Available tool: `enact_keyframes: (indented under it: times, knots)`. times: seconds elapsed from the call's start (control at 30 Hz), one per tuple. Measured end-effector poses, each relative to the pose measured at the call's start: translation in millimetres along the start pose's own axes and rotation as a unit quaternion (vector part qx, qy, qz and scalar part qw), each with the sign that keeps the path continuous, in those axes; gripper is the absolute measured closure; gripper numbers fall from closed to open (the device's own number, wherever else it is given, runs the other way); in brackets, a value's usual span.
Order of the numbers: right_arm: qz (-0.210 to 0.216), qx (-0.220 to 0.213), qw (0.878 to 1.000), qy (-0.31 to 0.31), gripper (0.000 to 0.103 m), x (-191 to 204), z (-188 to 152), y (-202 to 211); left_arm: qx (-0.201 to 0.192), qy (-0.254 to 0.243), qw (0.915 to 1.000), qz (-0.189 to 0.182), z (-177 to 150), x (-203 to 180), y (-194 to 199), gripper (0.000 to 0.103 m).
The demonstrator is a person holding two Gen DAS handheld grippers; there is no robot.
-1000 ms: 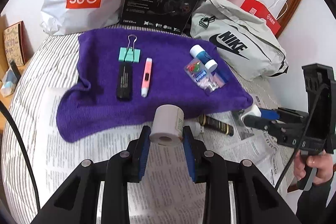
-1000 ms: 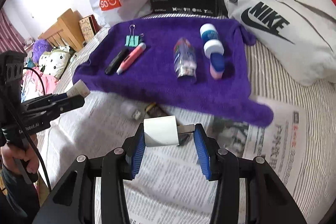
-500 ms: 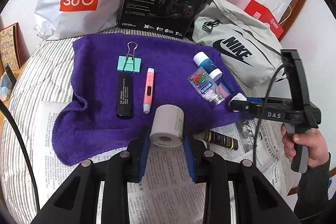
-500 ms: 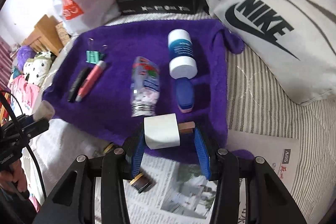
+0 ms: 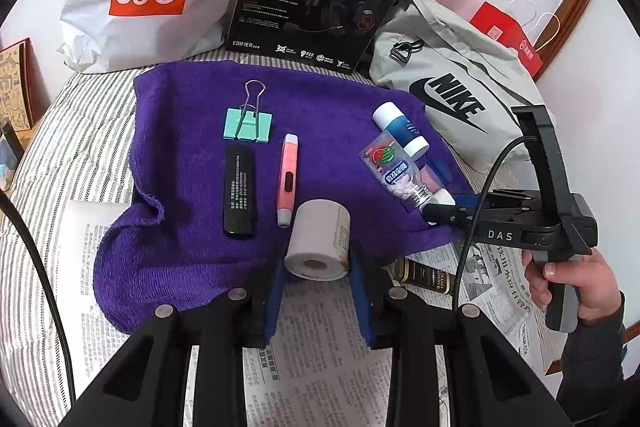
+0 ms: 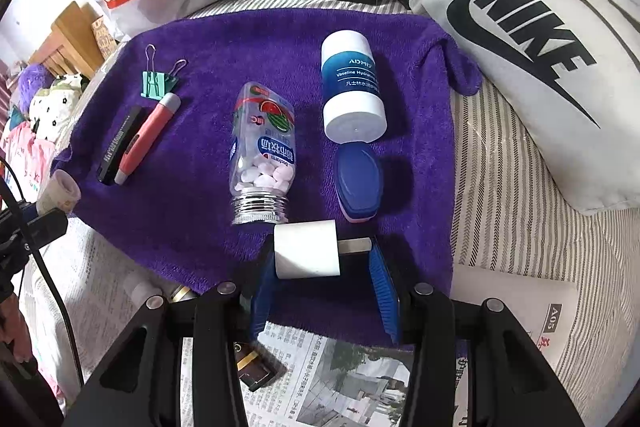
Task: Organize rigid objects
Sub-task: 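Place the tape roll on the towel while the right gripper places the charger cube there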
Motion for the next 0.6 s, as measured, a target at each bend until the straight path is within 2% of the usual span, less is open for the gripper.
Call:
enact_keyframes:
  times: [0.33, 0.6]
  knots:
    - [0.004, 0.011, 1.0, 0.018, 0.058, 2, 3, -4, 0.005, -0.003, 0.9999, 0.008, 8, -1, -9, 0.074]
    - [0.041, 0.024, 0.999, 0.009, 0.052, -5, 2, 11, 0.015, -0.005, 0.9996, 0.023, 19, 2, -24, 0.074]
Point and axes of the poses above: each gripper's, at about its wrist camera, not at the fingertips, and y roughly against the way its jaws point, x to its left, z to its top, the point moved 1 cm from there along -y, roughly the way its jaws point, and after that the axes turned 6 degrees about -x, right-handed, at the moved point
